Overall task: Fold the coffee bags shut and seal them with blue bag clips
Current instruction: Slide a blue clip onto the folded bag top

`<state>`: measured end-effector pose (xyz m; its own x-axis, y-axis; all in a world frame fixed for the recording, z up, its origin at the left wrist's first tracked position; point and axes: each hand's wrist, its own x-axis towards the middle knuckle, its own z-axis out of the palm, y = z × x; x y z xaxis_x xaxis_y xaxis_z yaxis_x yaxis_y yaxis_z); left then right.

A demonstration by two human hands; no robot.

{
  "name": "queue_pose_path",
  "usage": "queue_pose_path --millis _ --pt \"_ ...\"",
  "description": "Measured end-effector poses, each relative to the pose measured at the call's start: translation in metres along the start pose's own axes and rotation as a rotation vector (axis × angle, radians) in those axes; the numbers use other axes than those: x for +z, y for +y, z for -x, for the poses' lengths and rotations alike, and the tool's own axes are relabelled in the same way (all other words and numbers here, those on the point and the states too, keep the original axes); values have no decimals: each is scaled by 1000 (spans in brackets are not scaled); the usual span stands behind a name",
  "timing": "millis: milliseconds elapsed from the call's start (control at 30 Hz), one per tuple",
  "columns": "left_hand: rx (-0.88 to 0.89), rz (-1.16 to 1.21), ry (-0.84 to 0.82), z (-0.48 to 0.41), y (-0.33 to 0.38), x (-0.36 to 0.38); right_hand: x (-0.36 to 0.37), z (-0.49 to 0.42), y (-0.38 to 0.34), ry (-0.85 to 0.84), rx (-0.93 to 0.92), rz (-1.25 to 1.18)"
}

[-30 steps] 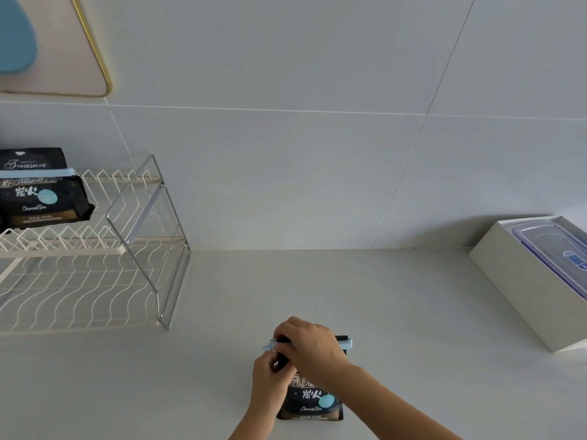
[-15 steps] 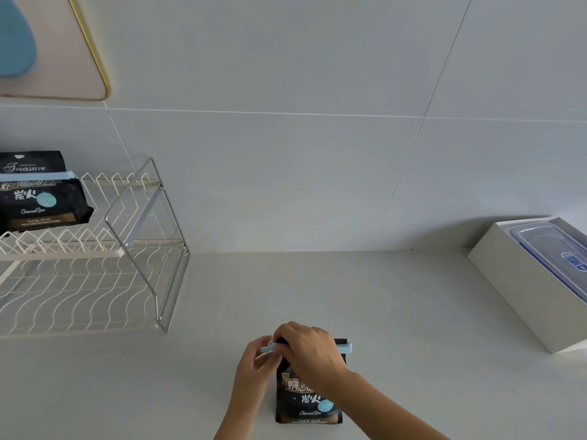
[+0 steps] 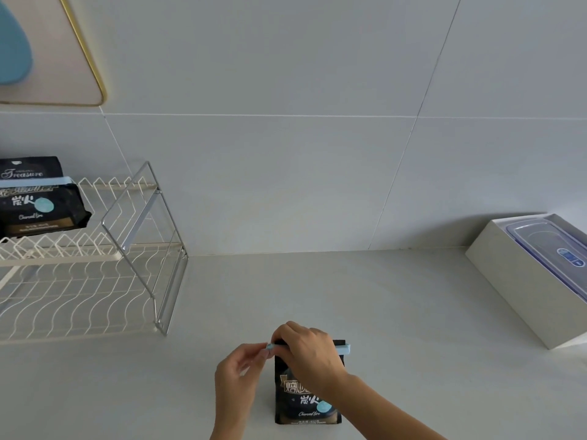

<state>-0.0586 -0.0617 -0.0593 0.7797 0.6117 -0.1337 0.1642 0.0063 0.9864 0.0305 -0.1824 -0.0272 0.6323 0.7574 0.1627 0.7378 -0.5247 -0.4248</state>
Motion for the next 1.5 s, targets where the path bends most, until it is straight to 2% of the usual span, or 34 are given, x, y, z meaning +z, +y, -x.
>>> queue_pose_path --millis 300,433,667,1167,1367,1500 --pt "-12 -54 72 6 6 6 5 0 1 9 -3 45" --pt "-7 -73 68 6 10 6 -1 -2 2 -36 62 -54" --pt "2 -181 24 3 18 1 -8 -3 3 -114 64 -147" --pt "96 -403 -59 3 33 -4 -2 -3 -3 -23 138 -103" --pt "84 -385 -20 6 29 -2 -2 -1 -3 3 145 -105" --pt "30 -331 -1 6 26 0 -7 -3 -3 -36 159 -130"
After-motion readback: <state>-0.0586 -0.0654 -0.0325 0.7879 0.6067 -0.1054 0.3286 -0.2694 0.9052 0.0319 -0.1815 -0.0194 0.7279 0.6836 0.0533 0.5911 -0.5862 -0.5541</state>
